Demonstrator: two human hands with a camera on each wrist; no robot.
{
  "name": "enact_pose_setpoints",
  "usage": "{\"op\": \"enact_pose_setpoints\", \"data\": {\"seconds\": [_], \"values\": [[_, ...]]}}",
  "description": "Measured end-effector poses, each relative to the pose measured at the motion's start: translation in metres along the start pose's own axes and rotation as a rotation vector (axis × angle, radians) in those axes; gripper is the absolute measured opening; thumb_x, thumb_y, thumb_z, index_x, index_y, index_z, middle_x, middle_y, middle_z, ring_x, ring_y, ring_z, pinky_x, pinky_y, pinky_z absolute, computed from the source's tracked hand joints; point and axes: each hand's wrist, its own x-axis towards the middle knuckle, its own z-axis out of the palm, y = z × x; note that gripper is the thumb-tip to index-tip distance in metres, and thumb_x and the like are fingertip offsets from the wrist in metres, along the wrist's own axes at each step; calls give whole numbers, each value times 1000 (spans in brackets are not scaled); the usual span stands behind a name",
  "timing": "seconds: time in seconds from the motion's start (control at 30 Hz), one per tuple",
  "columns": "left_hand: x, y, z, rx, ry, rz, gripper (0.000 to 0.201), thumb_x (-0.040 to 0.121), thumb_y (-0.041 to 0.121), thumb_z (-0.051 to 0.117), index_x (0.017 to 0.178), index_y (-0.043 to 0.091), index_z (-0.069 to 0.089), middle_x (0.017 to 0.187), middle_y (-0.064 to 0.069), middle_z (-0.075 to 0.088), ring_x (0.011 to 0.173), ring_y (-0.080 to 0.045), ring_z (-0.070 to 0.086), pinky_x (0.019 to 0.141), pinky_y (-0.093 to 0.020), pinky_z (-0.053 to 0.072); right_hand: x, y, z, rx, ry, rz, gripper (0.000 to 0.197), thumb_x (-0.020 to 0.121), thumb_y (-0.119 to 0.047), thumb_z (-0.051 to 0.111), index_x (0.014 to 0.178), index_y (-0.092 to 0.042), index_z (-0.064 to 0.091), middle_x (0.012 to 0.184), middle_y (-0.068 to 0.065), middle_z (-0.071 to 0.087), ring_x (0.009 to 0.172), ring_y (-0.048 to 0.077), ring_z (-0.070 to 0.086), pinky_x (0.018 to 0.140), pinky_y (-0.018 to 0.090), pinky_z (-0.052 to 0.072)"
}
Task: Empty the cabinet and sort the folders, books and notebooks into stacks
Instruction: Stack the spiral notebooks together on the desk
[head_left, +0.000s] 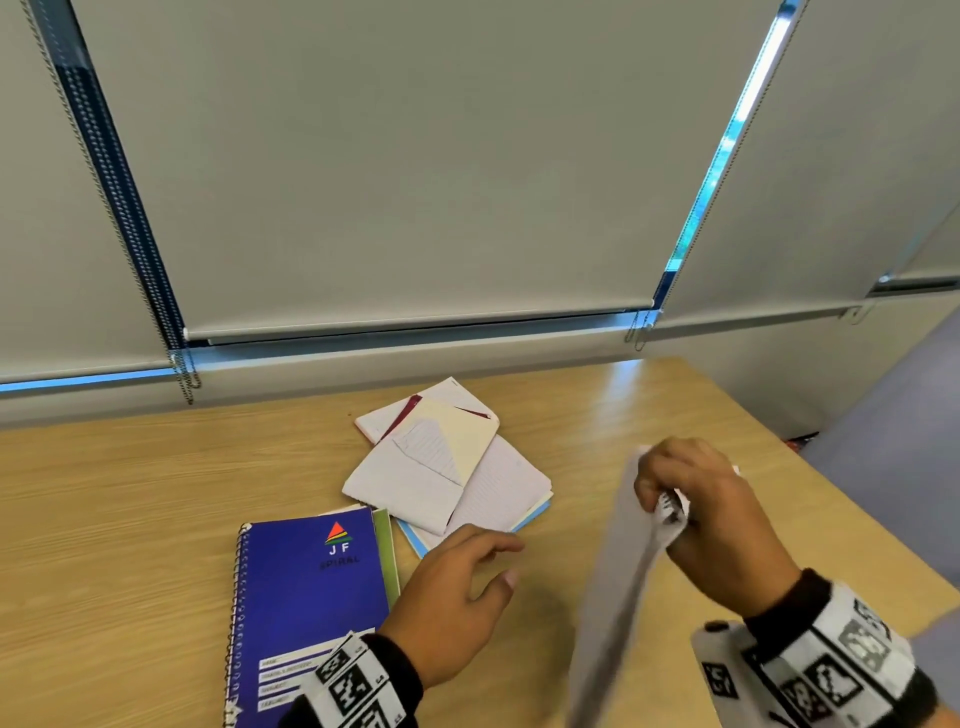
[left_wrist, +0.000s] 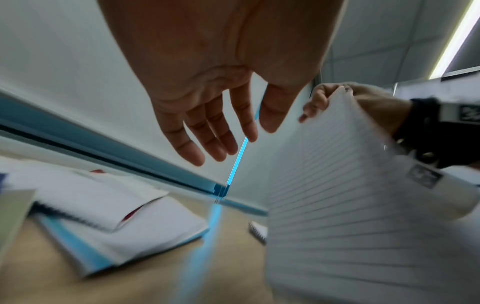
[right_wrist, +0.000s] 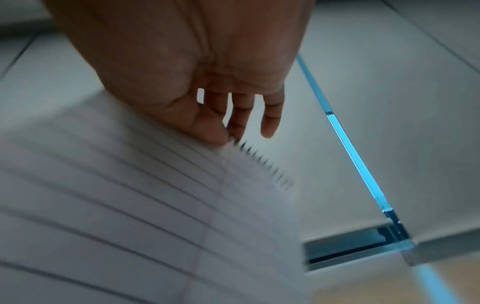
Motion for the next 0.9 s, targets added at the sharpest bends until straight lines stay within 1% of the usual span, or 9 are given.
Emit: {"op": "enact_pose_setpoints", "data": {"seconds": [0.1,0.17,0.27,0.37,0.43,0.53,0.63,0.83,0.9], "values": [[-1,26,-11,-160,-71,19,53,81,58,63,130,43,51,126,34,49,119,12,45,94,-7,37,19,-6,1,505,12,126,26,68,-3,65,62,-26,54,90,-3,59,95,18,59,83,21,45],[-4,40,-17,-260,-182,12,75,74,69,63,141,46,37,135,37,40,127,13,39,101,-12,38,30,-13,13,722,-14,173,22,64,-4,68,63,-21,55,94,9,64,98,27,62,85,34,49],[-10,54,-19,-259,-217,2,87,69,77,60,143,59,17,145,38,24,133,15,28,109,-22,37,43,-26,42,873,-22,280,22,64,5,63,64,-16,55,95,11,67,95,24,64,83,41,50],[-16,54,-19,-174,-129,-28,91,69,79,59,139,68,1,154,33,10,143,5,17,116,-39,32,47,-42,71,935,-19,375,19,66,2,63,65,-16,57,102,9,69,98,20,65,88,42,49],[-18,49,-21,-173,-61,-29,88,77,66,64,138,68,1,152,35,15,141,5,21,114,-40,35,46,-50,86,948,-39,454,23,71,7,62,67,-15,58,108,7,68,105,16,64,88,39,50],[-22,41,-24,-187,2,-49,87,81,52,68,138,69,4,143,41,23,135,10,30,113,-33,36,41,-60,103,986,-115,516,32,79,20,50,73,-11,56,99,2,66,84,5,64,69,22,50],[-24,31,-26,-194,56,-89,85,79,50,71,136,71,10,141,40,28,131,16,29,112,-26,34,37,-66,114,1077,-167,568,29,85,16,47,82,-12,58,86,-2,65,76,14,61,59,23,51],[-19,19,-28,-162,175,-144,95,66,66,72,141,63,14,138,38,30,128,18,30,109,-25,38,33,-66,117,1344,-297,645,41,86,-16,50,122,-29,62,114,5,71,99,25,67,84,40,52],[-18,19,-28,-160,194,-145,96,65,67,72,141,63,13,138,38,29,128,17,30,107,-25,40,26,-65,114,1291,-340,560,51,85,-28,54,135,-33,50,116,-3,70,106,17,67,85,32,53]]}}
